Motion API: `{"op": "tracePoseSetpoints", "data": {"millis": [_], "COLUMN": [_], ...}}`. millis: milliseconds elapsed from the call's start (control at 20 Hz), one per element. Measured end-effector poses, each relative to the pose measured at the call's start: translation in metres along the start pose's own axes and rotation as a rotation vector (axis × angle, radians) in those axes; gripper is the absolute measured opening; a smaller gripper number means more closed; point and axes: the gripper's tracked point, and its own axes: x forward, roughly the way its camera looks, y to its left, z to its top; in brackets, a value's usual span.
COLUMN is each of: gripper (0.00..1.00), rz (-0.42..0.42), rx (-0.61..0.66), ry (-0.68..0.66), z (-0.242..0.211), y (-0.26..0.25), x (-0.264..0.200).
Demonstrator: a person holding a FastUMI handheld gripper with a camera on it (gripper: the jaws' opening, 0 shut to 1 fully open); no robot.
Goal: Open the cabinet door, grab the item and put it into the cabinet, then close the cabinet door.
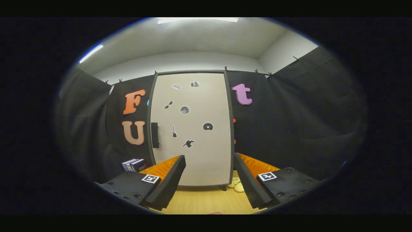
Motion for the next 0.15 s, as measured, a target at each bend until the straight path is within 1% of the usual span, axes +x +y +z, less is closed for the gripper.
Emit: {"op": "tracePoseSetpoints", "data": {"millis": [150], "gripper": [0.95], "rz": [-0.001], "rx": [0.012], "ry": [0.016], "z": [-0.007], "y": [0.0032], "x": [0.0031]}}
